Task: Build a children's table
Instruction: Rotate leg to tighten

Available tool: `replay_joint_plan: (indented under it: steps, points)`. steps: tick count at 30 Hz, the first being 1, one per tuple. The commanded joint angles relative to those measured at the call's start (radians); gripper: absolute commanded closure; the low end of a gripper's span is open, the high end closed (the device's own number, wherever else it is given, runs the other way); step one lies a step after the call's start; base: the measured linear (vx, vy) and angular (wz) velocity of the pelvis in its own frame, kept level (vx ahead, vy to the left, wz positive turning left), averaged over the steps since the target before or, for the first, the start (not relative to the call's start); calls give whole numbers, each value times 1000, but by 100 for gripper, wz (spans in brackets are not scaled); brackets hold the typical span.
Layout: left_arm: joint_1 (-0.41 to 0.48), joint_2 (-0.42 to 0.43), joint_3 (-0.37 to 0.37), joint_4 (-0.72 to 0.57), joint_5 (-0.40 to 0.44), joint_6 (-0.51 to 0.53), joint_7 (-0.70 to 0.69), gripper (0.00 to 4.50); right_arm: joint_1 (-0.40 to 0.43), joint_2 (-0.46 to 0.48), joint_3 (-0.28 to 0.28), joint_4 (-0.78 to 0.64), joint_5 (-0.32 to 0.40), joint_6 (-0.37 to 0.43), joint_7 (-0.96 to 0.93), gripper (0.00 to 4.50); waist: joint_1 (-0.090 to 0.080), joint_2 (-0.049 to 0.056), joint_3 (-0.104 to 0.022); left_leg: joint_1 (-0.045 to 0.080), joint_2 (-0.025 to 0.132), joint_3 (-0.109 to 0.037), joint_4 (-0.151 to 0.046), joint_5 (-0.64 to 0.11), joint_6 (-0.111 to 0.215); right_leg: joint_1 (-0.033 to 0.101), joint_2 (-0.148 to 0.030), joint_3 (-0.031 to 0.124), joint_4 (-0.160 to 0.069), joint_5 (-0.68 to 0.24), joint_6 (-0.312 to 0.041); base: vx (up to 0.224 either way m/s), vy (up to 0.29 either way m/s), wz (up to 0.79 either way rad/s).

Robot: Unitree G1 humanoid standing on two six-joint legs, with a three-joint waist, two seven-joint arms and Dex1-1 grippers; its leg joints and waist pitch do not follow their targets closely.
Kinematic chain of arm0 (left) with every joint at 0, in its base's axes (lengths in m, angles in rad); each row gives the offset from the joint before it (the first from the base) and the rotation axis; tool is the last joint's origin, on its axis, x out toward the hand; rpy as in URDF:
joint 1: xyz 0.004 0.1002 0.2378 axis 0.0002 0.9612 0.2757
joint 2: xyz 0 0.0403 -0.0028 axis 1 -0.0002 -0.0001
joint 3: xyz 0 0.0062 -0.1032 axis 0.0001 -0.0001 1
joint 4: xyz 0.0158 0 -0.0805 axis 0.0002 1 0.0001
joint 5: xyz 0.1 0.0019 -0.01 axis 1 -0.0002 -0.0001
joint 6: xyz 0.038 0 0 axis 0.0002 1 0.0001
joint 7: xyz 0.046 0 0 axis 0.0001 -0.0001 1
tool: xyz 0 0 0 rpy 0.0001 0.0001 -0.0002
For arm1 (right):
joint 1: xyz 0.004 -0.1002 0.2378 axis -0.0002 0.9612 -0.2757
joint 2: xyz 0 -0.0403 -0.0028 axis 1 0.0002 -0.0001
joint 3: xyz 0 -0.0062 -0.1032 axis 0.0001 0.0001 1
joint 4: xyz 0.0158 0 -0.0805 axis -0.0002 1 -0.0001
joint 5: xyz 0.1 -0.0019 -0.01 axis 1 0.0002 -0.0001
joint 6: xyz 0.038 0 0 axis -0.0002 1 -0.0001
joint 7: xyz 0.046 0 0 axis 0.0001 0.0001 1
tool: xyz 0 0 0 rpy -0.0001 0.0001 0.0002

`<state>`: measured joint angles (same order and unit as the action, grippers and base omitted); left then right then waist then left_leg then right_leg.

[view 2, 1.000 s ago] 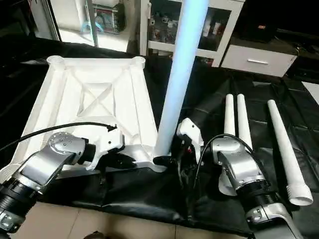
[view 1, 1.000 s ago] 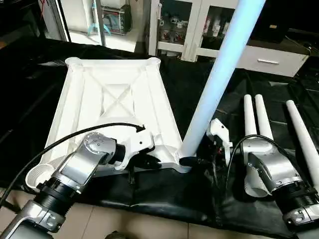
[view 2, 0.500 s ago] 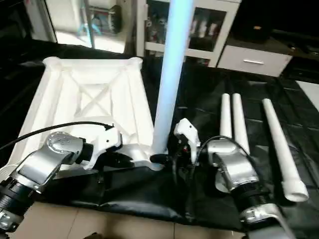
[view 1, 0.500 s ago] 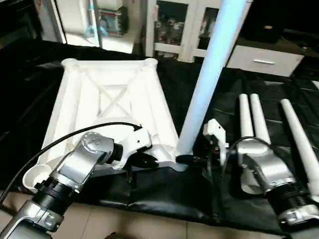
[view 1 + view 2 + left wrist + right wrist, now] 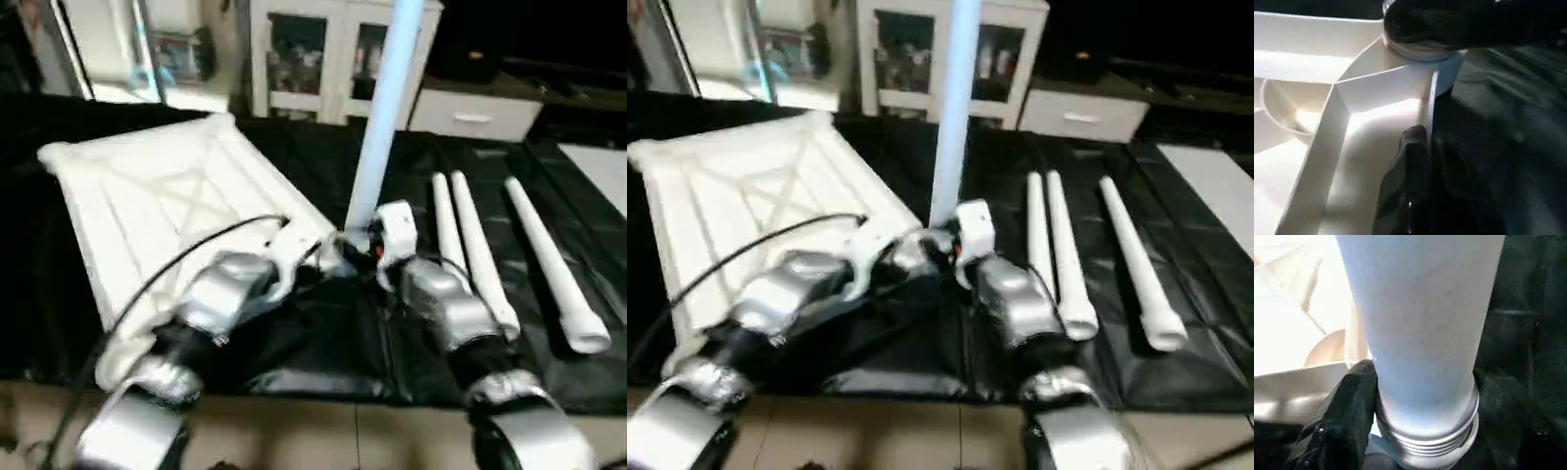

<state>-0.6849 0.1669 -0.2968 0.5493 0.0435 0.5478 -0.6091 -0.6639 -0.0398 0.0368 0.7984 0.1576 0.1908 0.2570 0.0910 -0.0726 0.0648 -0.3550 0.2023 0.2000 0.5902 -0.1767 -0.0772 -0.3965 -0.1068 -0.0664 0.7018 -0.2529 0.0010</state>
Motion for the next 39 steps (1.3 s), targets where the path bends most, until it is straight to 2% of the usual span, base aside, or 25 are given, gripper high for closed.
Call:
replay_joint_plan:
  steps: [1,2,3,4,5,6,7,8,9,10,12,13,14,15,17,19,21,22,24,27,31,35,39]
  points:
    - [-39,1,32,18,31,-17,91,450,16,30,24,95,-55,23,-73,186,22,-10,-61,2,0,-58,44,-191,0,15,-162,88,-233,-962,3,83,-72,-37]
    - [-41,2,29,19,33,-21,91,450,7,38,26,104,-62,12,-87,186,42,35,-81,-48,21,-73,-46,-72,-45,72,-105,48,-166,-599,-42,83,-72,-37]
    - [-41,3,29,19,34,-22,90,450,4,41,27,107,-66,6,-92,186,42,35,-81,-48,21,-73,-46,-72,-45,72,-105,48,-166,-599,-42,64,34,-30]
    - [-40,7,27,20,35,-30,85,450,-4,48,25,111,-62,-9,-77,186,16,40,-80,-15,26,-65,-71,-188,-77,34,-33,20,-130,-206,-111,0,0,0]
    - [-38,10,26,19,35,-32,81,450,-6,51,23,110,-57,-13,-63,186,16,50,-81,1,29,-57,-75,-260,-81,29,-35,23,-138,-144,-159,0,0,0]
    - [-38,13,25,26,35,-38,78,450,-12,55,18,118,-54,-23,-59,186,12,50,-81,-3,26,-56,-75,-268,-79,33,-32,24,-136,-116,-175,0,0,0]
    - [-35,18,23,29,36,-48,70,450,-15,56,19,120,-55,-41,-52,186,9,51,-79,-12,23,-55,-80,-282,-74,43,-33,22,-141,-118,-182,0,0,0]
    - [-29,27,20,32,36,-57,55,450,-16,53,19,118,-57,-62,-43,186,10,58,-78,-7,22,-53,-81,-309,-71,39,-36,23,-149,-152,-176,0,0,0]
    - [-26,32,17,30,36,-63,47,450,-15,51,18,116,-57,-67,-44,186,8,54,-75,-4,22,-51,-81,-330,-68,35,-37,24,-157,-177,-173,0,0,0]
    - [-17,41,12,22,34,-77,26,450,-11,45,16,103,-53,-77,-32,186,7,53,-74,-7,20,-51,-82,-345,-64,39,-39,24,-160,-214,-165,0,0,0]
    - [1,58,3,-4,26,-75,-12,450,4,29,14,63,-37,-78,17,186,8,56,-75,-7,21,-50,-82,-330,-56,40,-41,26,-163,-217,-159,0,0,0]
    - [11,67,-3,-16,22,-86,-35,450,13,16,22,40,-40,-85,36,186,8,57,-75,-9,22,-49,-83,-313,-49,42,-40,27,-164,-199,-160,0,0,0]
    - [16,73,-6,-21,19,-95,-49,450,18,9,28,28,-43,-91,44,131,9,57,-77,-9,22,-48,-82,-296,-46,43,-41,27,-162,-179,-162,0,0,0]
    - [24,82,-11,-28,18,-103,-63,450,31,0,27,-4,-30,-84,76,117,9,59,-80,-10,24,-47,-82,-258,-44,45,-40,28,-156,-127,-174,0,0,0]
    - [54,105,-29,-59,9,-115,-113,450,75,-42,29,-111,-5,-66,146,111,13,58,-83,-12,25,-45,-78,-185,-26,55,-35,26,-145,-2,-193,0,0,0]
    - [71,119,-40,-78,5,-117,-143,450,99,-73,29,-171,8,-54,185,83,12,57,-85,-13,24,-45,-75,-143,-15,56,-33,25,-137,70,-212,0,0,0]
    - [85,132,-48,-96,0,-111,-170,450,120,-103,24,-225,21,-37,216,71,12,56,-85,-11,24,-43,-74,-133,-9,58,-34,25,-134,93,-226,0,0,0]
    - [95,143,-56,-111,-1,-117,-193,450,138,-132,19,-271,39,-12,255,64,11,52,-84,-11,24,-42,-75,-137,-7,59,-33,25,-136,84,-229,0,0,0]
    - [112,163,-69,-135,-5,-133,-235,450,165,-181,20,-339,67,19,333,44,14,54,-81,-7,26,-40,-77,-164,-1,57,-35,26,-141,45,-226,0,0,0]
    - [142,201,-91,-177,-22,-180,-321,450,202,-262,36,-417,93,47,468,20,23,49,-77,-4,27,-38,-78,-186,5,57,-38,28,-150,-11,-212,0,0,0]
    - [194,274,-131,-253,-52,-236,-474,450,233,-366,63,-479,111,49,643,2,26,46,-75,-4,31,-37,-80,-217,3,53,-40,30,-153,-76,-202,0,0,0]
    - [218,308,-143,-293,-71,-270,-543,450,236,-405,90,-484,100,24,714,2,26,44,-73,-2,32,-35,-81,-224,5,48,-39,29,-154,-100,-207,0,0,0]
    - [225,333,-152,-315,-69,-265,-579,450,241,-435,130,-504,125,69,831,2,28,41,-73,-2,33,-35,-81,-221,5,48,-41,30,-153,-113,-205,0,0,0]
